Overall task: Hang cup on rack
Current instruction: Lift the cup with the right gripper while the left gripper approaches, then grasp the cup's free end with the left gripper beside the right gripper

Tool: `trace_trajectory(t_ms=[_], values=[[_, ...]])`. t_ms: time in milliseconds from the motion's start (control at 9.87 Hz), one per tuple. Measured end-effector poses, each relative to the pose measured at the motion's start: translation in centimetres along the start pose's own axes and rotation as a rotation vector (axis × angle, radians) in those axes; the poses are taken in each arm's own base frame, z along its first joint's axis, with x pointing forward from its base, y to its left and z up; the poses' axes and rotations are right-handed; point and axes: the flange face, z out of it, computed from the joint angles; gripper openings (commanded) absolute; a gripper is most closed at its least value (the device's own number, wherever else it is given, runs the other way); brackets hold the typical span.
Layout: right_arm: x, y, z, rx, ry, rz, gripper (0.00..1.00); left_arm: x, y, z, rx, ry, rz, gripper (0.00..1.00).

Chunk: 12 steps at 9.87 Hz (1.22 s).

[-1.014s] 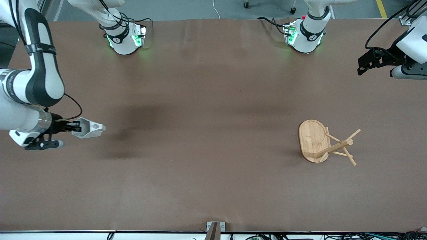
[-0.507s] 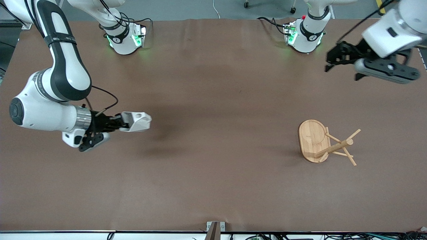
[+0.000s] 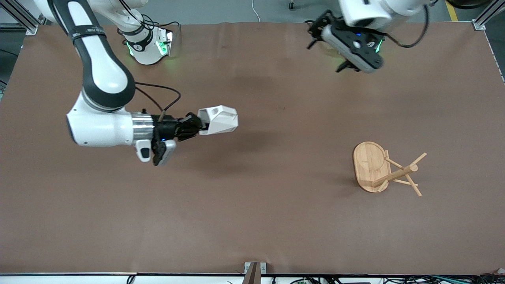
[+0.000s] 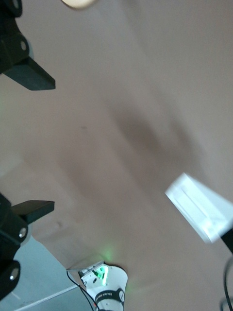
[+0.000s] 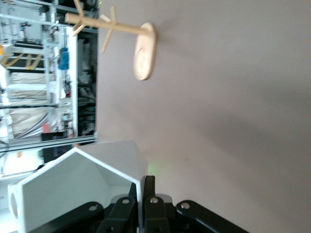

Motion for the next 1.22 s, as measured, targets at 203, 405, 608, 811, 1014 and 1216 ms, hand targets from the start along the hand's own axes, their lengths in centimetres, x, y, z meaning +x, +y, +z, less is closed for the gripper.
trace_trajectory(t_ms=[203,405,608,811,1014,1216], values=[[-0.4,-2.0,2.4,0.057,-0.025,0.028,0.01,1.1,3.1,4.0,-0.019,0.06,0.063,0.99],[-0.7,-3.2,3.8,0.078,-0.045,0.047,0.01,1.7,3.8,7.2,-0.025,0.103,0.148,0.98],[-1.1,-4.3,5.0,0.103,-0.064,0.073,0.01,2.3,3.2,9.2,-0.015,0.17,0.236,0.98],[-1.4,-5.2,5.9,0.115,-0.08,0.111,0.01,2.4,4.1,11.7,-0.019,0.195,0.283,0.99],[-1.6,-5.9,6.6,0.132,-0.09,0.115,0.01,2.4,4.4,13.3,-0.02,0.19,0.359,0.99],[-1.6,-6.1,6.6,0.143,-0.088,0.128,0.01,2.7,3.0,14.3,-0.004,0.217,0.414,0.99]])
